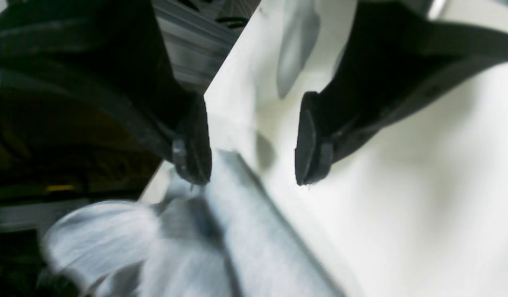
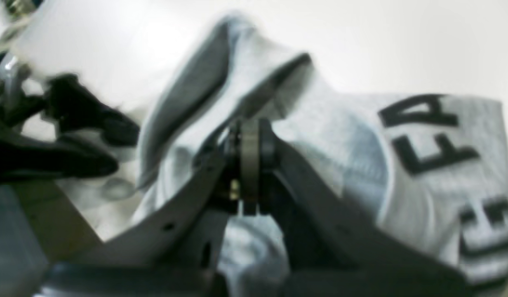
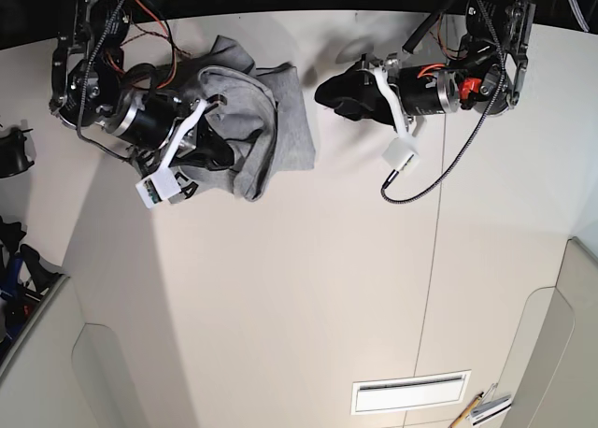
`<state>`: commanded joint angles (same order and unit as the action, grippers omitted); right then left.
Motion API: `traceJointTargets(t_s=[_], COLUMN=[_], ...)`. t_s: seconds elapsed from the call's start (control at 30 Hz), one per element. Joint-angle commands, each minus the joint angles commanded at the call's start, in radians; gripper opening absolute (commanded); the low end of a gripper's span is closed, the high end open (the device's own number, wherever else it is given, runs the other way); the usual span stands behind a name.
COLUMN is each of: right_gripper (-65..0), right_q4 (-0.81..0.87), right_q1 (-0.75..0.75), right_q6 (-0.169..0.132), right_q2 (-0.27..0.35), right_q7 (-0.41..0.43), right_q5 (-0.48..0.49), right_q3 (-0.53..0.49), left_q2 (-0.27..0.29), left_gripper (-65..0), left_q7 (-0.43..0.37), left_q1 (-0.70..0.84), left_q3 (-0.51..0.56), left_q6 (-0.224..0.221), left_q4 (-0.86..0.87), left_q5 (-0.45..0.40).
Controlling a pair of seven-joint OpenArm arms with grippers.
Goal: Fold the T-shirt properly
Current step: 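Grasp the bundle with both grippers and fold it over again, then flatten and square the folded bundle with both grippers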
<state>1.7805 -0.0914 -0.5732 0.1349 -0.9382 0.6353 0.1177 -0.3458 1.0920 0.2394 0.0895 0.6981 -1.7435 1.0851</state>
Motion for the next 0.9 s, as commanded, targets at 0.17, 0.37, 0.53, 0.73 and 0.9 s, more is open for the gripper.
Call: traceJointTargets(t_s=[0.17, 0.37, 0.53, 0.73, 0.9], right_gripper=[-65.0, -65.0, -65.0, -65.0, -65.0], right_q4=[-0.151, -0.153, -0.121, 0.039, 0.095], right_q1=[0.086, 0.097, 0.102, 0.101, 0.099], right_q6=[-0.013, -0.014, -0.014, -0.014, -0.014], right_q2=[0.000, -0.105, -0.202, -0.215, -0.203], right_q7=[-0.001, -0.004, -0.070, -0.123, -0.135], right_q5=[0.026, 0.038, 0.090, 0.105, 0.076], right_q3=[-0.137, -0.312, -0.360, -0.359, -0.319], left_q2=[0.060, 0.150, 0.148, 0.119, 0.078], left_gripper=[-29.1, -29.1, -29.1, -29.1, -29.2], left_q7=[-0.012, -0.016, -0.019, 0.069, 0.182], left_q1=[0.015, 0.007, 0.004, 0.010, 0.013], left_q3=[0.000, 0.000, -0.001, -0.094, -0.232], left_q6=[0.000, 0.000, 0.000, 0.000, 0.000], left_q4=[0.066, 0.150, 0.150, 0.145, 0.109], left_q5=[-0.031, -0.074, -0.074, 0.058, 0.198])
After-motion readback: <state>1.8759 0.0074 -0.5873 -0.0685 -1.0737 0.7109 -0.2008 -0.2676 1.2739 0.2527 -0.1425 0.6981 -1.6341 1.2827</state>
